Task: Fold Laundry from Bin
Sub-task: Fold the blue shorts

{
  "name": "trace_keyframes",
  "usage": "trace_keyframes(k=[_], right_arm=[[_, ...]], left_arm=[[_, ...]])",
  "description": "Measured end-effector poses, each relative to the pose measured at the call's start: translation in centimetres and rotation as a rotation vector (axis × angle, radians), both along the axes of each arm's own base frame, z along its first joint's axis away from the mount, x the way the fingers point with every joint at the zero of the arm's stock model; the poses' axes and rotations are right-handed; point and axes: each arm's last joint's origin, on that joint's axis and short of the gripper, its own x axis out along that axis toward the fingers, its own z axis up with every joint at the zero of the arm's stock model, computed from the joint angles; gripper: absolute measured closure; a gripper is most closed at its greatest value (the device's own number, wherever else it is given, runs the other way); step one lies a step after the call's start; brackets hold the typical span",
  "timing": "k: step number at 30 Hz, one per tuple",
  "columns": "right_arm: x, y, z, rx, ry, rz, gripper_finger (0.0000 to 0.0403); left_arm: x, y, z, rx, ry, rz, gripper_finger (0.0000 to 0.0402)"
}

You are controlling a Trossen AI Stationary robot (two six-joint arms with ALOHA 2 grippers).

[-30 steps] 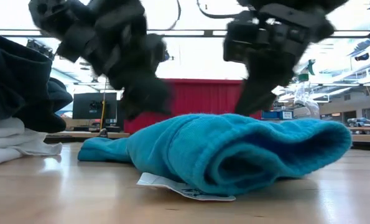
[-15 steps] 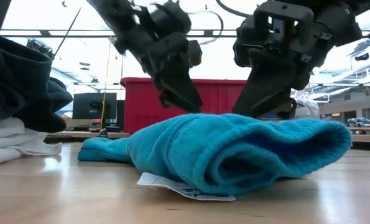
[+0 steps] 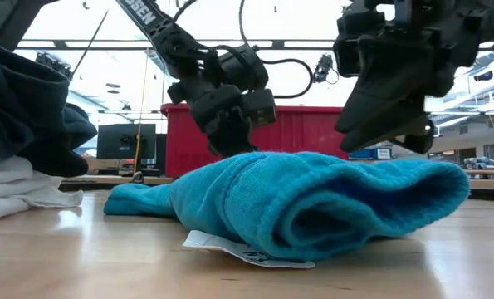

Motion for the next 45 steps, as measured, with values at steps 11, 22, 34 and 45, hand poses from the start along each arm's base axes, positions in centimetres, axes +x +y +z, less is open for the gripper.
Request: trace_keyframes(k=[11,22,34,45], right_arm=[[-0.5,0.8,-0.1,0.003,0.009,-0.059,0.0286],[-0.6,0.7,-0.2,-0.007,0.011,-0.090,0.0286],[-0.6,0.7,-0.2,0.001,0.019,-0.101,0.0286],[-1.7,0.3,-1.4,-0.133,0.087,-0.048,0.0286]], left_arm=[[0.0,0.2,0.0,0.129,-0.025,-0.022,0.0206],[0.1,-0.1,-1.5,0.129,0.021,-0.046,0.0211],[1.7,0.0,0.8,-0.030,-0.059,-0.092,0.0391],[2.3,0.1,6.0,-0.008,-0.004,-0.193,0.0397]])
